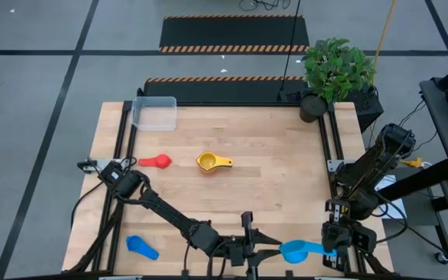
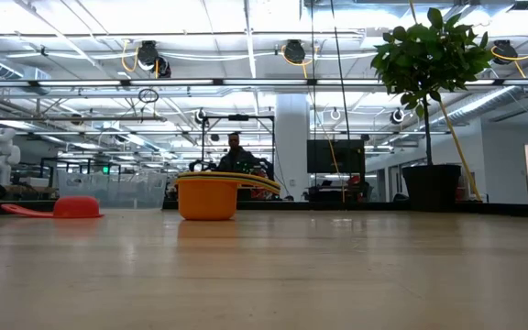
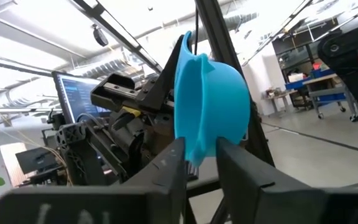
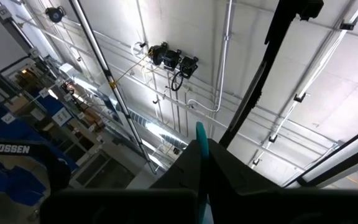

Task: Nest measuring cups in basket
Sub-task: Stack the light blue measuring cup on top of the yellow measuring cup

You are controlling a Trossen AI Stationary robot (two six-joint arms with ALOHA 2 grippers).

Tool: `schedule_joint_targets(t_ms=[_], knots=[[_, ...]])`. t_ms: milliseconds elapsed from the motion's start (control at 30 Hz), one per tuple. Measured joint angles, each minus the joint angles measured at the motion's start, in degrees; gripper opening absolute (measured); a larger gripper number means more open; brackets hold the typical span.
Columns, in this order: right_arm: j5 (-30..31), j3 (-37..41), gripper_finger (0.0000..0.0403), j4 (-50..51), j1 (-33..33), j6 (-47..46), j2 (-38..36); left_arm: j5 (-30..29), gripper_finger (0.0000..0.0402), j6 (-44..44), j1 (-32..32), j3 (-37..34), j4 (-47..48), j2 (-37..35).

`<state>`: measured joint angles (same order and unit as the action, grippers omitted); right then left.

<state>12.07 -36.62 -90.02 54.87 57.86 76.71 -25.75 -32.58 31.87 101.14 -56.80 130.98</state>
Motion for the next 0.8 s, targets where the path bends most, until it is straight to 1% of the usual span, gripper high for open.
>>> schedule_joint_targets(t_ms=[67, 133, 567, 667, 800], knots=[[0.0, 0.0, 0.0, 0.0, 0.0, -0.1, 0.0, -0.2, 0.0109, 0.1, -0.2, 0.0, 0.0, 0.0], [0.0, 0.0, 0.0, 0.0, 0.0, -0.1, 0.0, -0.3, 0.0115, 0.1, -0.3, 0.0, 0.0, 0.0], [0.0, 0.0, 0.0, 0.0, 0.0, -0.1, 0.0, -1.5, 0.0115, 0.3, -0.3, 0.0, 0.4, 0.0], [0.0, 0.0, 0.0, 0.0, 0.0, -0.1, 0.0, -1.5, 0.0091, 0.3, -0.3, 0.0, 0.7, 0.0], [0.0, 0.0, 0.0, 0.0, 0.0, -0.1, 0.0, -1.4, 0.0025, 0.4, -0.4, 0.0, 2.0, 0.0]])
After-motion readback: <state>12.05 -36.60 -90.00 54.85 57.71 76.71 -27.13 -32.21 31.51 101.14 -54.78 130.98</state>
